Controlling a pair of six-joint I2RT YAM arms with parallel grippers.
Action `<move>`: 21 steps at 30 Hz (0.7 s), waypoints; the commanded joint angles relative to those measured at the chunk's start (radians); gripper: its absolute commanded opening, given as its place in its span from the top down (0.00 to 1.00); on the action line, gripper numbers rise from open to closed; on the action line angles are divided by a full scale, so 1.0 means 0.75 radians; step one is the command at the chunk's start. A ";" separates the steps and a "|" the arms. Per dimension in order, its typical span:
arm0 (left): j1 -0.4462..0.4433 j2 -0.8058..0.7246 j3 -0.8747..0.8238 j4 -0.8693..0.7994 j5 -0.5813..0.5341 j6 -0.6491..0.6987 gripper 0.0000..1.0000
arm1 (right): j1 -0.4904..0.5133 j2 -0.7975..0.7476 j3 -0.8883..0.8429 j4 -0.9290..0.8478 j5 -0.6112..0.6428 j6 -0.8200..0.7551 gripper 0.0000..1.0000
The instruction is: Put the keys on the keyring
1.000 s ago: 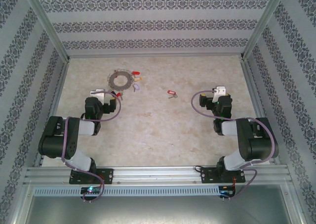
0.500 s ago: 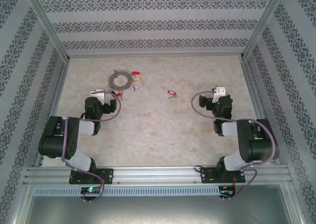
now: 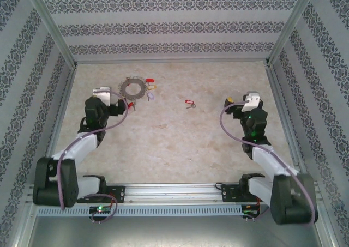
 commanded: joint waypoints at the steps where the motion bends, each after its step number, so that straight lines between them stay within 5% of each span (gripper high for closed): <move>1: -0.007 -0.101 0.226 -0.360 0.075 -0.085 0.01 | 0.003 -0.148 0.119 -0.281 0.029 0.113 0.02; 4: -0.007 -0.057 0.446 -0.566 -0.054 -0.319 0.01 | -0.002 -0.224 0.114 -0.264 0.211 0.343 0.02; 6: -0.003 0.037 0.631 -0.930 -0.337 -0.737 0.01 | -0.025 -0.270 0.121 -0.326 0.348 0.533 0.02; 7: 0.018 0.093 0.683 -0.987 -0.329 -0.797 0.01 | -0.048 -0.286 0.145 -0.387 0.328 0.564 0.02; 13: 0.025 0.587 1.102 -1.255 0.016 -0.667 0.01 | -0.040 -0.185 0.311 -0.709 0.071 0.554 0.02; 21: -0.073 1.030 1.336 -1.129 0.198 -0.491 0.01 | 0.178 -0.048 0.333 -0.792 0.098 0.490 0.02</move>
